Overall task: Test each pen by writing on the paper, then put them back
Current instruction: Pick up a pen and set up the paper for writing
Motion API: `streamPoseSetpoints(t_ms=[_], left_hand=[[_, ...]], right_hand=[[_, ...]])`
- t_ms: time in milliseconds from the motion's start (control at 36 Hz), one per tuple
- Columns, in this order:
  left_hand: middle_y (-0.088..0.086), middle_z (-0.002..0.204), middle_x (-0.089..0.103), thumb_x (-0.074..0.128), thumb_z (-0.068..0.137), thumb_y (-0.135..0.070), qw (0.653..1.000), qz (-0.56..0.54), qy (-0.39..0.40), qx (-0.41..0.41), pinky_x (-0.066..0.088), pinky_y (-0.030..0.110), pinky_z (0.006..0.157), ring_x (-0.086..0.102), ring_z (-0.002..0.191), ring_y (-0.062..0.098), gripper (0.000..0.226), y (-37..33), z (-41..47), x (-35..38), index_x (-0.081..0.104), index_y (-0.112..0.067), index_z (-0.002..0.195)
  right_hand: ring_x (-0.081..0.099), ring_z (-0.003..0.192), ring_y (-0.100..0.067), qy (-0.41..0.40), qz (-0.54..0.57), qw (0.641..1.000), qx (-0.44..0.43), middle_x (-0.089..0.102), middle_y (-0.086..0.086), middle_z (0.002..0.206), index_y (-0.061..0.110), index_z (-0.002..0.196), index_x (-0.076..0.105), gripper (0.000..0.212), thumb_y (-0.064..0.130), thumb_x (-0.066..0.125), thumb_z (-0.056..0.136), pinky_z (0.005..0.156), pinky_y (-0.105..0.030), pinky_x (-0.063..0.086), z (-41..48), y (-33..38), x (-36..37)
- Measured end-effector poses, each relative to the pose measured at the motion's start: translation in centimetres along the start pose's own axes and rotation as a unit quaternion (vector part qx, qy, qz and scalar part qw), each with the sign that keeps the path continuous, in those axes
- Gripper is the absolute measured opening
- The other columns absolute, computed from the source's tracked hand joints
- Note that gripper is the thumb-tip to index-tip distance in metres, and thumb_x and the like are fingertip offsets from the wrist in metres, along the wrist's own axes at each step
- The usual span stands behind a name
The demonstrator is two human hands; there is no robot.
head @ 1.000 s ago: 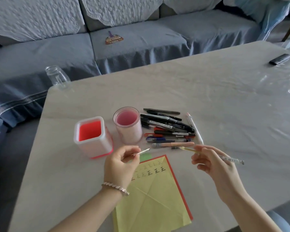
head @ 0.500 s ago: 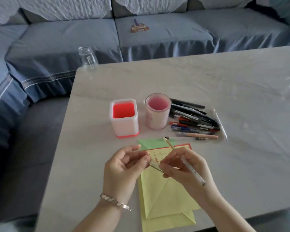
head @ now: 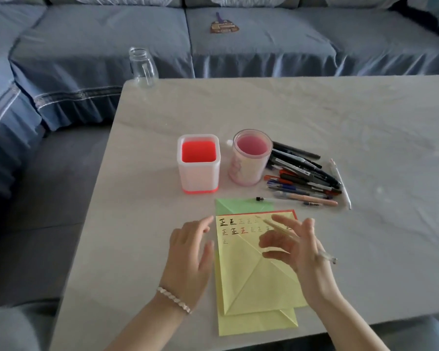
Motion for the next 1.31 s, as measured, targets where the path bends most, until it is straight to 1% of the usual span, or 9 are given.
streamPoseSetpoints(t_ms=[111, 194, 333, 500, 694, 778, 889, 1222, 1306], left_hand=[[0.001, 0.123, 0.056, 0.045, 0.072, -0.059, 0.978, 0.151, 0.144, -0.014, 0.037, 0.029, 0.092, 0.048, 0.1, 0.021, 0.065, 1.2, -0.9, 2.6, 0.044, -0.023, 0.126], [-0.003, 0.135, 0.047, 0.04, 0.067, -0.069, 0.957, 0.213, 0.189, -0.056, 0.047, 0.039, 0.085, 0.036, 0.105, 0.021, 0.077, 1.2, -0.8, 3.5, 0.039, -0.028, 0.131], [-0.02, 0.149, -0.016, 0.035, 0.08, -0.072, 0.933, 0.269, 0.225, -0.081, 0.007, 0.03, 0.109, -0.005, 0.124, 0.018, 0.083, 1.2, -0.6, 3.9, -0.007, -0.038, 0.144], [-0.004, 0.139, 0.037, 0.034, 0.064, -0.076, 0.942, 0.252, 0.202, -0.088, 0.023, 0.033, 0.088, 0.034, 0.115, 0.025, 0.077, 1.9, -0.6, 4.0, 0.044, -0.032, 0.126], [-0.014, 0.15, -0.011, 0.033, 0.074, -0.077, 0.944, 0.26, 0.188, -0.082, -0.004, 0.03, 0.099, -0.008, 0.131, 0.017, 0.083, 2.4, -0.8, 4.6, 0.003, -0.041, 0.143], [-0.015, 0.151, 0.007, 0.034, 0.073, -0.078, 0.948, 0.264, 0.167, -0.068, -0.002, 0.029, 0.098, -0.003, 0.127, 0.015, 0.081, 1.9, -0.7, 4.2, 0.015, -0.04, 0.142], [-0.023, 0.15, -0.006, 0.03, 0.072, -0.079, 0.945, 0.244, 0.202, -0.083, -0.009, 0.026, 0.097, -0.011, 0.125, 0.013, 0.084, 2.4, -1.0, 4.5, 0.001, -0.041, 0.142], [-0.024, 0.15, -0.001, 0.023, 0.065, -0.082, 0.95, 0.25, 0.174, -0.067, -0.009, 0.026, 0.098, -0.008, 0.125, 0.014, 0.088, 2.4, -1.2, 4.4, 0.007, -0.041, 0.142], [-0.019, 0.147, 0.023, 0.021, 0.06, -0.079, 0.955, 0.239, 0.16, -0.068, -0.001, 0.028, 0.099, 0.007, 0.124, 0.017, 0.091, 2.5, -0.9, 4.4, 0.03, -0.035, 0.139]], right_hand=[[0.069, 0.08, -0.024, -0.012, 0.002, 1.0, -0.016, 0.072, -0.01, 0.082, 0.013, 0.098, 0.066, 0.088, 0.086, 0.056, 0.049, 0.065, -0.028, 0.056, 0.7, -0.4, 0.1], [0.066, 0.068, -0.021, -0.032, -0.034, 0.998, -0.042, 0.07, -0.006, 0.07, 0.016, 0.08, 0.071, 0.037, 0.052, 0.063, 0.073, 0.061, -0.023, 0.054, 0.9, -0.3, 0.5], [0.044, 0.044, -0.011, -0.09, -0.074, 0.991, -0.06, 0.049, -0.003, 0.048, 0.011, 0.061, 0.058, 0.036, 0.016, 0.046, 0.094, 0.046, -0.018, 0.038, 2.0, -1.0, 1.0], [0.059, 0.054, -0.017, -0.066, -0.078, 0.994, -0.026, 0.062, -0.002, 0.056, 0.007, 0.072, 0.061, 0.026, 0.018, 0.05, 0.093, 0.057, -0.027, 0.051, 3.8, -2.9, 2.6], [0.041, 0.033, -0.006, -0.159, -0.145, 0.975, -0.054, 0.048, 0.003, 0.035, 0.006, 0.054, 0.046, 0.039, 0.023, 0.066, 0.083, 0.04, -0.016, 0.036, 4.2, -4.6, 3.0], [0.038, 0.035, -0.008, -0.185, -0.162, 0.966, -0.076, 0.044, 0.001, 0.036, 0.006, 0.051, 0.043, 0.044, 0.024, 0.064, 0.084, 0.04, -0.019, 0.034, 4.1, -5.2, 3.2], [0.029, 0.039, -0.005, -0.205, -0.178, 0.958, -0.097, 0.033, 0.009, 0.036, 0.011, 0.047, 0.034, 0.047, 0.01, 0.06, 0.087, 0.039, -0.018, 0.025, 4.1, -5.7, 3.2], [0.036, 0.038, -0.003, -0.175, -0.212, 0.955, -0.11, 0.039, 0.01, 0.034, 0.015, 0.048, 0.033, 0.046, 0.005, 0.057, 0.086, 0.041, -0.014, 0.028, 4.2, -6.1, 3.2], [0.035, 0.042, -0.008, -0.171, -0.22, 0.954, -0.111, 0.038, 0.005, 0.04, 0.016, 0.048, 0.034, 0.046, 0.006, 0.059, 0.086, 0.042, -0.02, 0.029, 4.3, -6.2, 3.3]])
Point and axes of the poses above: each hand's wrist, its own z-axis towards the middle knuckle, its own x-axis out of the palm, y = z × x, the point moved 3 cm from there along z, towards the middle knuckle
